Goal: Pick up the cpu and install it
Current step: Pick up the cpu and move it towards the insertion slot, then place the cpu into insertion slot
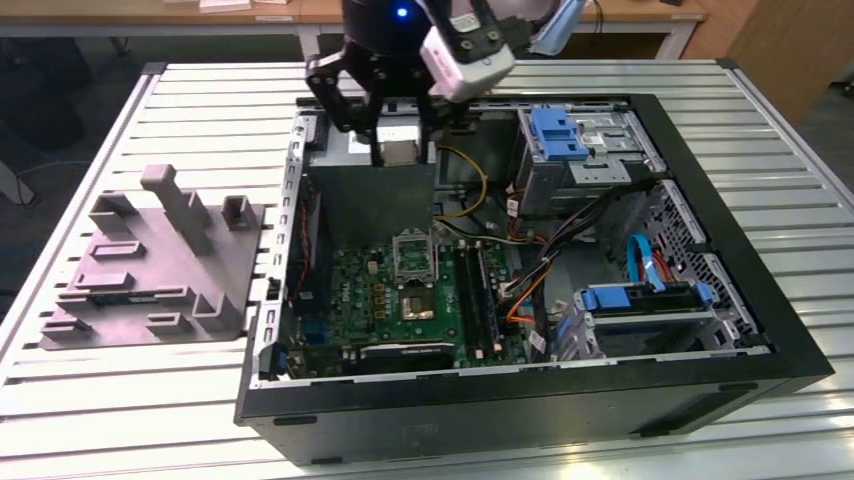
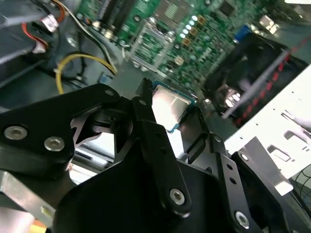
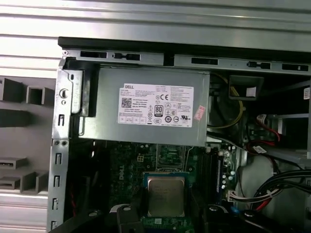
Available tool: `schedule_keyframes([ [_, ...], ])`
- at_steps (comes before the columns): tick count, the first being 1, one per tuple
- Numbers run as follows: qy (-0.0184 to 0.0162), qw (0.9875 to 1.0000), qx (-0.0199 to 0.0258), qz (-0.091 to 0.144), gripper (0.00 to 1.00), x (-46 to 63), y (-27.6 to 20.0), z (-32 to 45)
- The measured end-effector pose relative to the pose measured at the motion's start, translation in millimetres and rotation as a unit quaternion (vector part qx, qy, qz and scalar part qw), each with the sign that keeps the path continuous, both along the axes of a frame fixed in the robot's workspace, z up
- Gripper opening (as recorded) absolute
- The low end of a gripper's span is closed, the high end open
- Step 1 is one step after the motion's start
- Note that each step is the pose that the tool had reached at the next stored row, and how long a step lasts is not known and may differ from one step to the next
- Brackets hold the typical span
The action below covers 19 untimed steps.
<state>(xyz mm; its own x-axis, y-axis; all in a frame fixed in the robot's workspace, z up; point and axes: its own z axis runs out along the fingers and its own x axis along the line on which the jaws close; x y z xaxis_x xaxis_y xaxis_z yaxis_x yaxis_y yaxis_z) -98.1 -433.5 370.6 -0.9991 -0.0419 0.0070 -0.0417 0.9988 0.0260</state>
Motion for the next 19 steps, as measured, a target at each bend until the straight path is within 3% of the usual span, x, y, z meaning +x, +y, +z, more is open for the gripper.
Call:
schedule_keyframes([
  [7,0.0,1.0,0.0,0.0,0.47,24.7,-0.1,-1.4],
  [19,0.0,1.0,-0.0001,0.0,0.47,25.4,-0.1,-1.4],
])
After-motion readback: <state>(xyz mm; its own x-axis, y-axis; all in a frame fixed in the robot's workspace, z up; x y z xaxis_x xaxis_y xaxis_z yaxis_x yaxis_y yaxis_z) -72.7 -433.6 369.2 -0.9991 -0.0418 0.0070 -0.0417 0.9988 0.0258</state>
